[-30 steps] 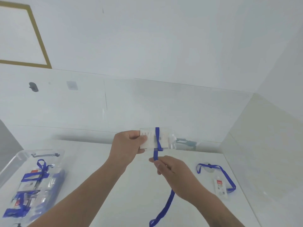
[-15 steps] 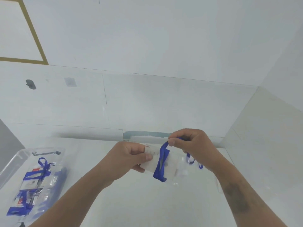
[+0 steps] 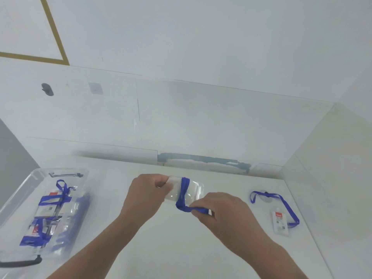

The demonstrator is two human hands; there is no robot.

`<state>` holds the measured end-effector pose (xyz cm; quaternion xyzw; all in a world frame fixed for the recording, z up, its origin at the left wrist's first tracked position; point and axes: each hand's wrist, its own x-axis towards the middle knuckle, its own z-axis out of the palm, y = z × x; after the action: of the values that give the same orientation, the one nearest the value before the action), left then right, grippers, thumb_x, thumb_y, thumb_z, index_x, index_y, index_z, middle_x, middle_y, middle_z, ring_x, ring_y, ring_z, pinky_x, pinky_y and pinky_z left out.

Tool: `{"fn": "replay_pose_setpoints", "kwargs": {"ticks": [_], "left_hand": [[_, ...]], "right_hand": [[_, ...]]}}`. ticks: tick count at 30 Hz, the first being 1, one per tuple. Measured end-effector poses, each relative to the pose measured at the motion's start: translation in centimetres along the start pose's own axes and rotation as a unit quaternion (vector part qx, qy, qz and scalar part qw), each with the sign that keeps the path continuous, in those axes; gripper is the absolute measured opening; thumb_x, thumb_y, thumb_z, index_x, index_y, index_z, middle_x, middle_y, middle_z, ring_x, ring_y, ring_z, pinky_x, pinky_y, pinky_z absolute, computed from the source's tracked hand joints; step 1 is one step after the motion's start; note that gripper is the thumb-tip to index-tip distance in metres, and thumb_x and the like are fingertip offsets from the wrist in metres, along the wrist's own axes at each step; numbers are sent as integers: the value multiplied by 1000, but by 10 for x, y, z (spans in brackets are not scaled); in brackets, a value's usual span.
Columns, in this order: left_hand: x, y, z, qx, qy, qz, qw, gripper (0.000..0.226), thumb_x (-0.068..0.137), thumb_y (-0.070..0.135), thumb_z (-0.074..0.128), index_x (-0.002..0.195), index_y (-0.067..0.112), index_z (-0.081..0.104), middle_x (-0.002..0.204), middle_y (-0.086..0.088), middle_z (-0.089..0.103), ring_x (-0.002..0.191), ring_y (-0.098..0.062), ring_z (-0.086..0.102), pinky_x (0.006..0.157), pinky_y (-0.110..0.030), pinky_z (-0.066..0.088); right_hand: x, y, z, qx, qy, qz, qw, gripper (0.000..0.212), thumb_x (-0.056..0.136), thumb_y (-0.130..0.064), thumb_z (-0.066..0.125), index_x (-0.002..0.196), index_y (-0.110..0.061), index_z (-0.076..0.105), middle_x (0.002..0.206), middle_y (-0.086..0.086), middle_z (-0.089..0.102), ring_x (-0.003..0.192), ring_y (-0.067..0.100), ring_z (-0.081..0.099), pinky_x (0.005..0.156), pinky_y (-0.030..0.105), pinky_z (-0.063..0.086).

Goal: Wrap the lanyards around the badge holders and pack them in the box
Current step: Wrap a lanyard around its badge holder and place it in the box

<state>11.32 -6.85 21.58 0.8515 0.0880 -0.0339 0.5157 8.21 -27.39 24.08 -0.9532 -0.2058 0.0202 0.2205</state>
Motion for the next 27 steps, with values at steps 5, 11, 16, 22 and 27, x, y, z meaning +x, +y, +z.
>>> {"fn": "replay_pose_setpoints", "kwargs": {"ticks": [5,11,16,22,27], "left_hand": [[-18,-9,-11,-69,-180,-6,981,18,90,11,68,87,23,81,83,0,78,69,-13,69,66,-29,57],[-25,-15,-27,-180,-261,-50,947,18,91,8,65,95,15,80,97,-7,77,79,-19,68,68,-29,56],[-30,-29,-18,-292,-218,-124,923,16,90,12,65,99,12,79,89,-5,75,72,-14,66,69,-25,56],[-41,-36,8,-373,-86,-221,897,13,87,9,69,96,6,78,85,-8,75,65,-14,67,68,-26,58],[-38,-28,34,-385,8,-244,890,10,88,7,69,93,7,77,89,-11,77,77,-21,72,70,-28,59]], "right_hand": [[22,8,-26,215,-59,50,973,4,78,-37,77,76,-34,75,84,-15,67,67,9,55,66,21,44],[33,19,14,637,-95,159,748,15,64,-9,84,70,-15,71,72,7,63,62,17,59,62,25,52],[35,-5,74,813,-169,161,533,51,76,-45,74,94,1,60,84,7,48,77,21,46,81,32,41],[27,1,93,798,11,205,566,33,87,-30,68,93,2,68,95,21,61,81,32,62,70,38,55],[26,22,77,715,9,227,662,47,93,-48,54,118,-10,67,114,11,71,102,28,67,82,42,54]]}}
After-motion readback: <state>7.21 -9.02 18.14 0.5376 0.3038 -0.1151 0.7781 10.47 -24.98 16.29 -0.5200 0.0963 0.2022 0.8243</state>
